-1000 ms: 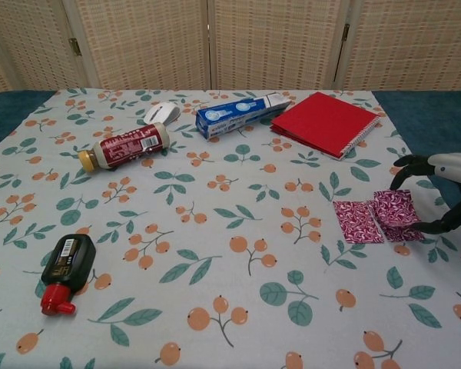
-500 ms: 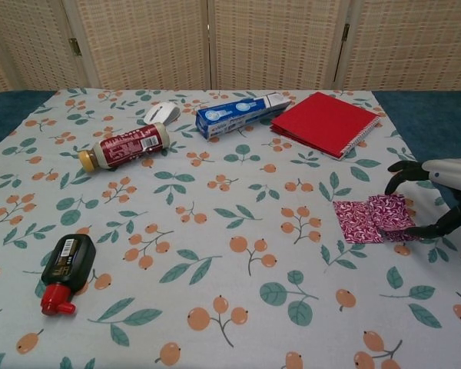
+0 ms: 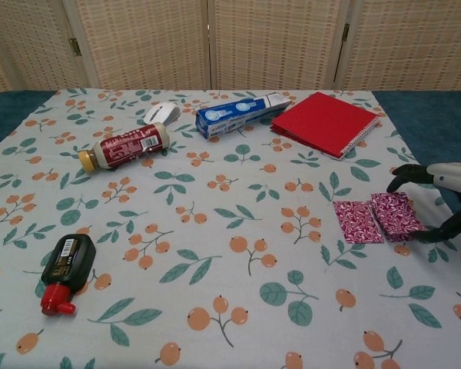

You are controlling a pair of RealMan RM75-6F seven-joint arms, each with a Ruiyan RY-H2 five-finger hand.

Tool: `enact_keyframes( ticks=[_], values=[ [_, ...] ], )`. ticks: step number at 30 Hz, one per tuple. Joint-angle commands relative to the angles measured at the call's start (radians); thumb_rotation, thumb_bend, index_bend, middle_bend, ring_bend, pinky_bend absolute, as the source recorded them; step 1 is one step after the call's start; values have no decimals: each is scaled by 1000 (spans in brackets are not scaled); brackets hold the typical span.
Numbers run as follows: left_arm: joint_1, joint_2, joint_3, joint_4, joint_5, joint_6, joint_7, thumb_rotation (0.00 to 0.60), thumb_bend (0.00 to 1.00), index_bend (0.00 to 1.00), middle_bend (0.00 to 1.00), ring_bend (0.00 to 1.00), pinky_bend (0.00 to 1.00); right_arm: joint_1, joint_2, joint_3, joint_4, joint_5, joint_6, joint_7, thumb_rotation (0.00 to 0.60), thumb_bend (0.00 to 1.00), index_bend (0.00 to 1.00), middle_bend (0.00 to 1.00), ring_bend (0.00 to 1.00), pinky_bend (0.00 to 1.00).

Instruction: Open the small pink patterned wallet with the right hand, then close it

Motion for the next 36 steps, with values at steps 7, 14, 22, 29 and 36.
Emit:
enact_keyframes(
  ticks=[7,14,22,29,36],
  values=[
    [5,2,-2,5,-1,9,-10,600,209,140,0,66,0,0,-10,-1,10,10,-8,-18,471,323,151,52,0,0],
    [5,1,0,6,2,9,-9,600,209,140,0,65,0,-2,-18,1,22,13,-10,-22,468,323,133,52,0,0],
    [8,3,-1,8,0,12,-12,600,208,141,0,66,0,-9,-6,5,-16,-13,4,-6,469,323,122,53,0,0],
    [7,3,-1,6,7,15,-14,600,208,141,0,66,0,6,2,13,-92,0,10,-56,470,323,122,52,0,0],
    [10,2,0,14,6,17,-23,600,209,141,0,66,0,36,-48,29,-92,95,18,-162,468,323,122,52,0,0]
  ],
)
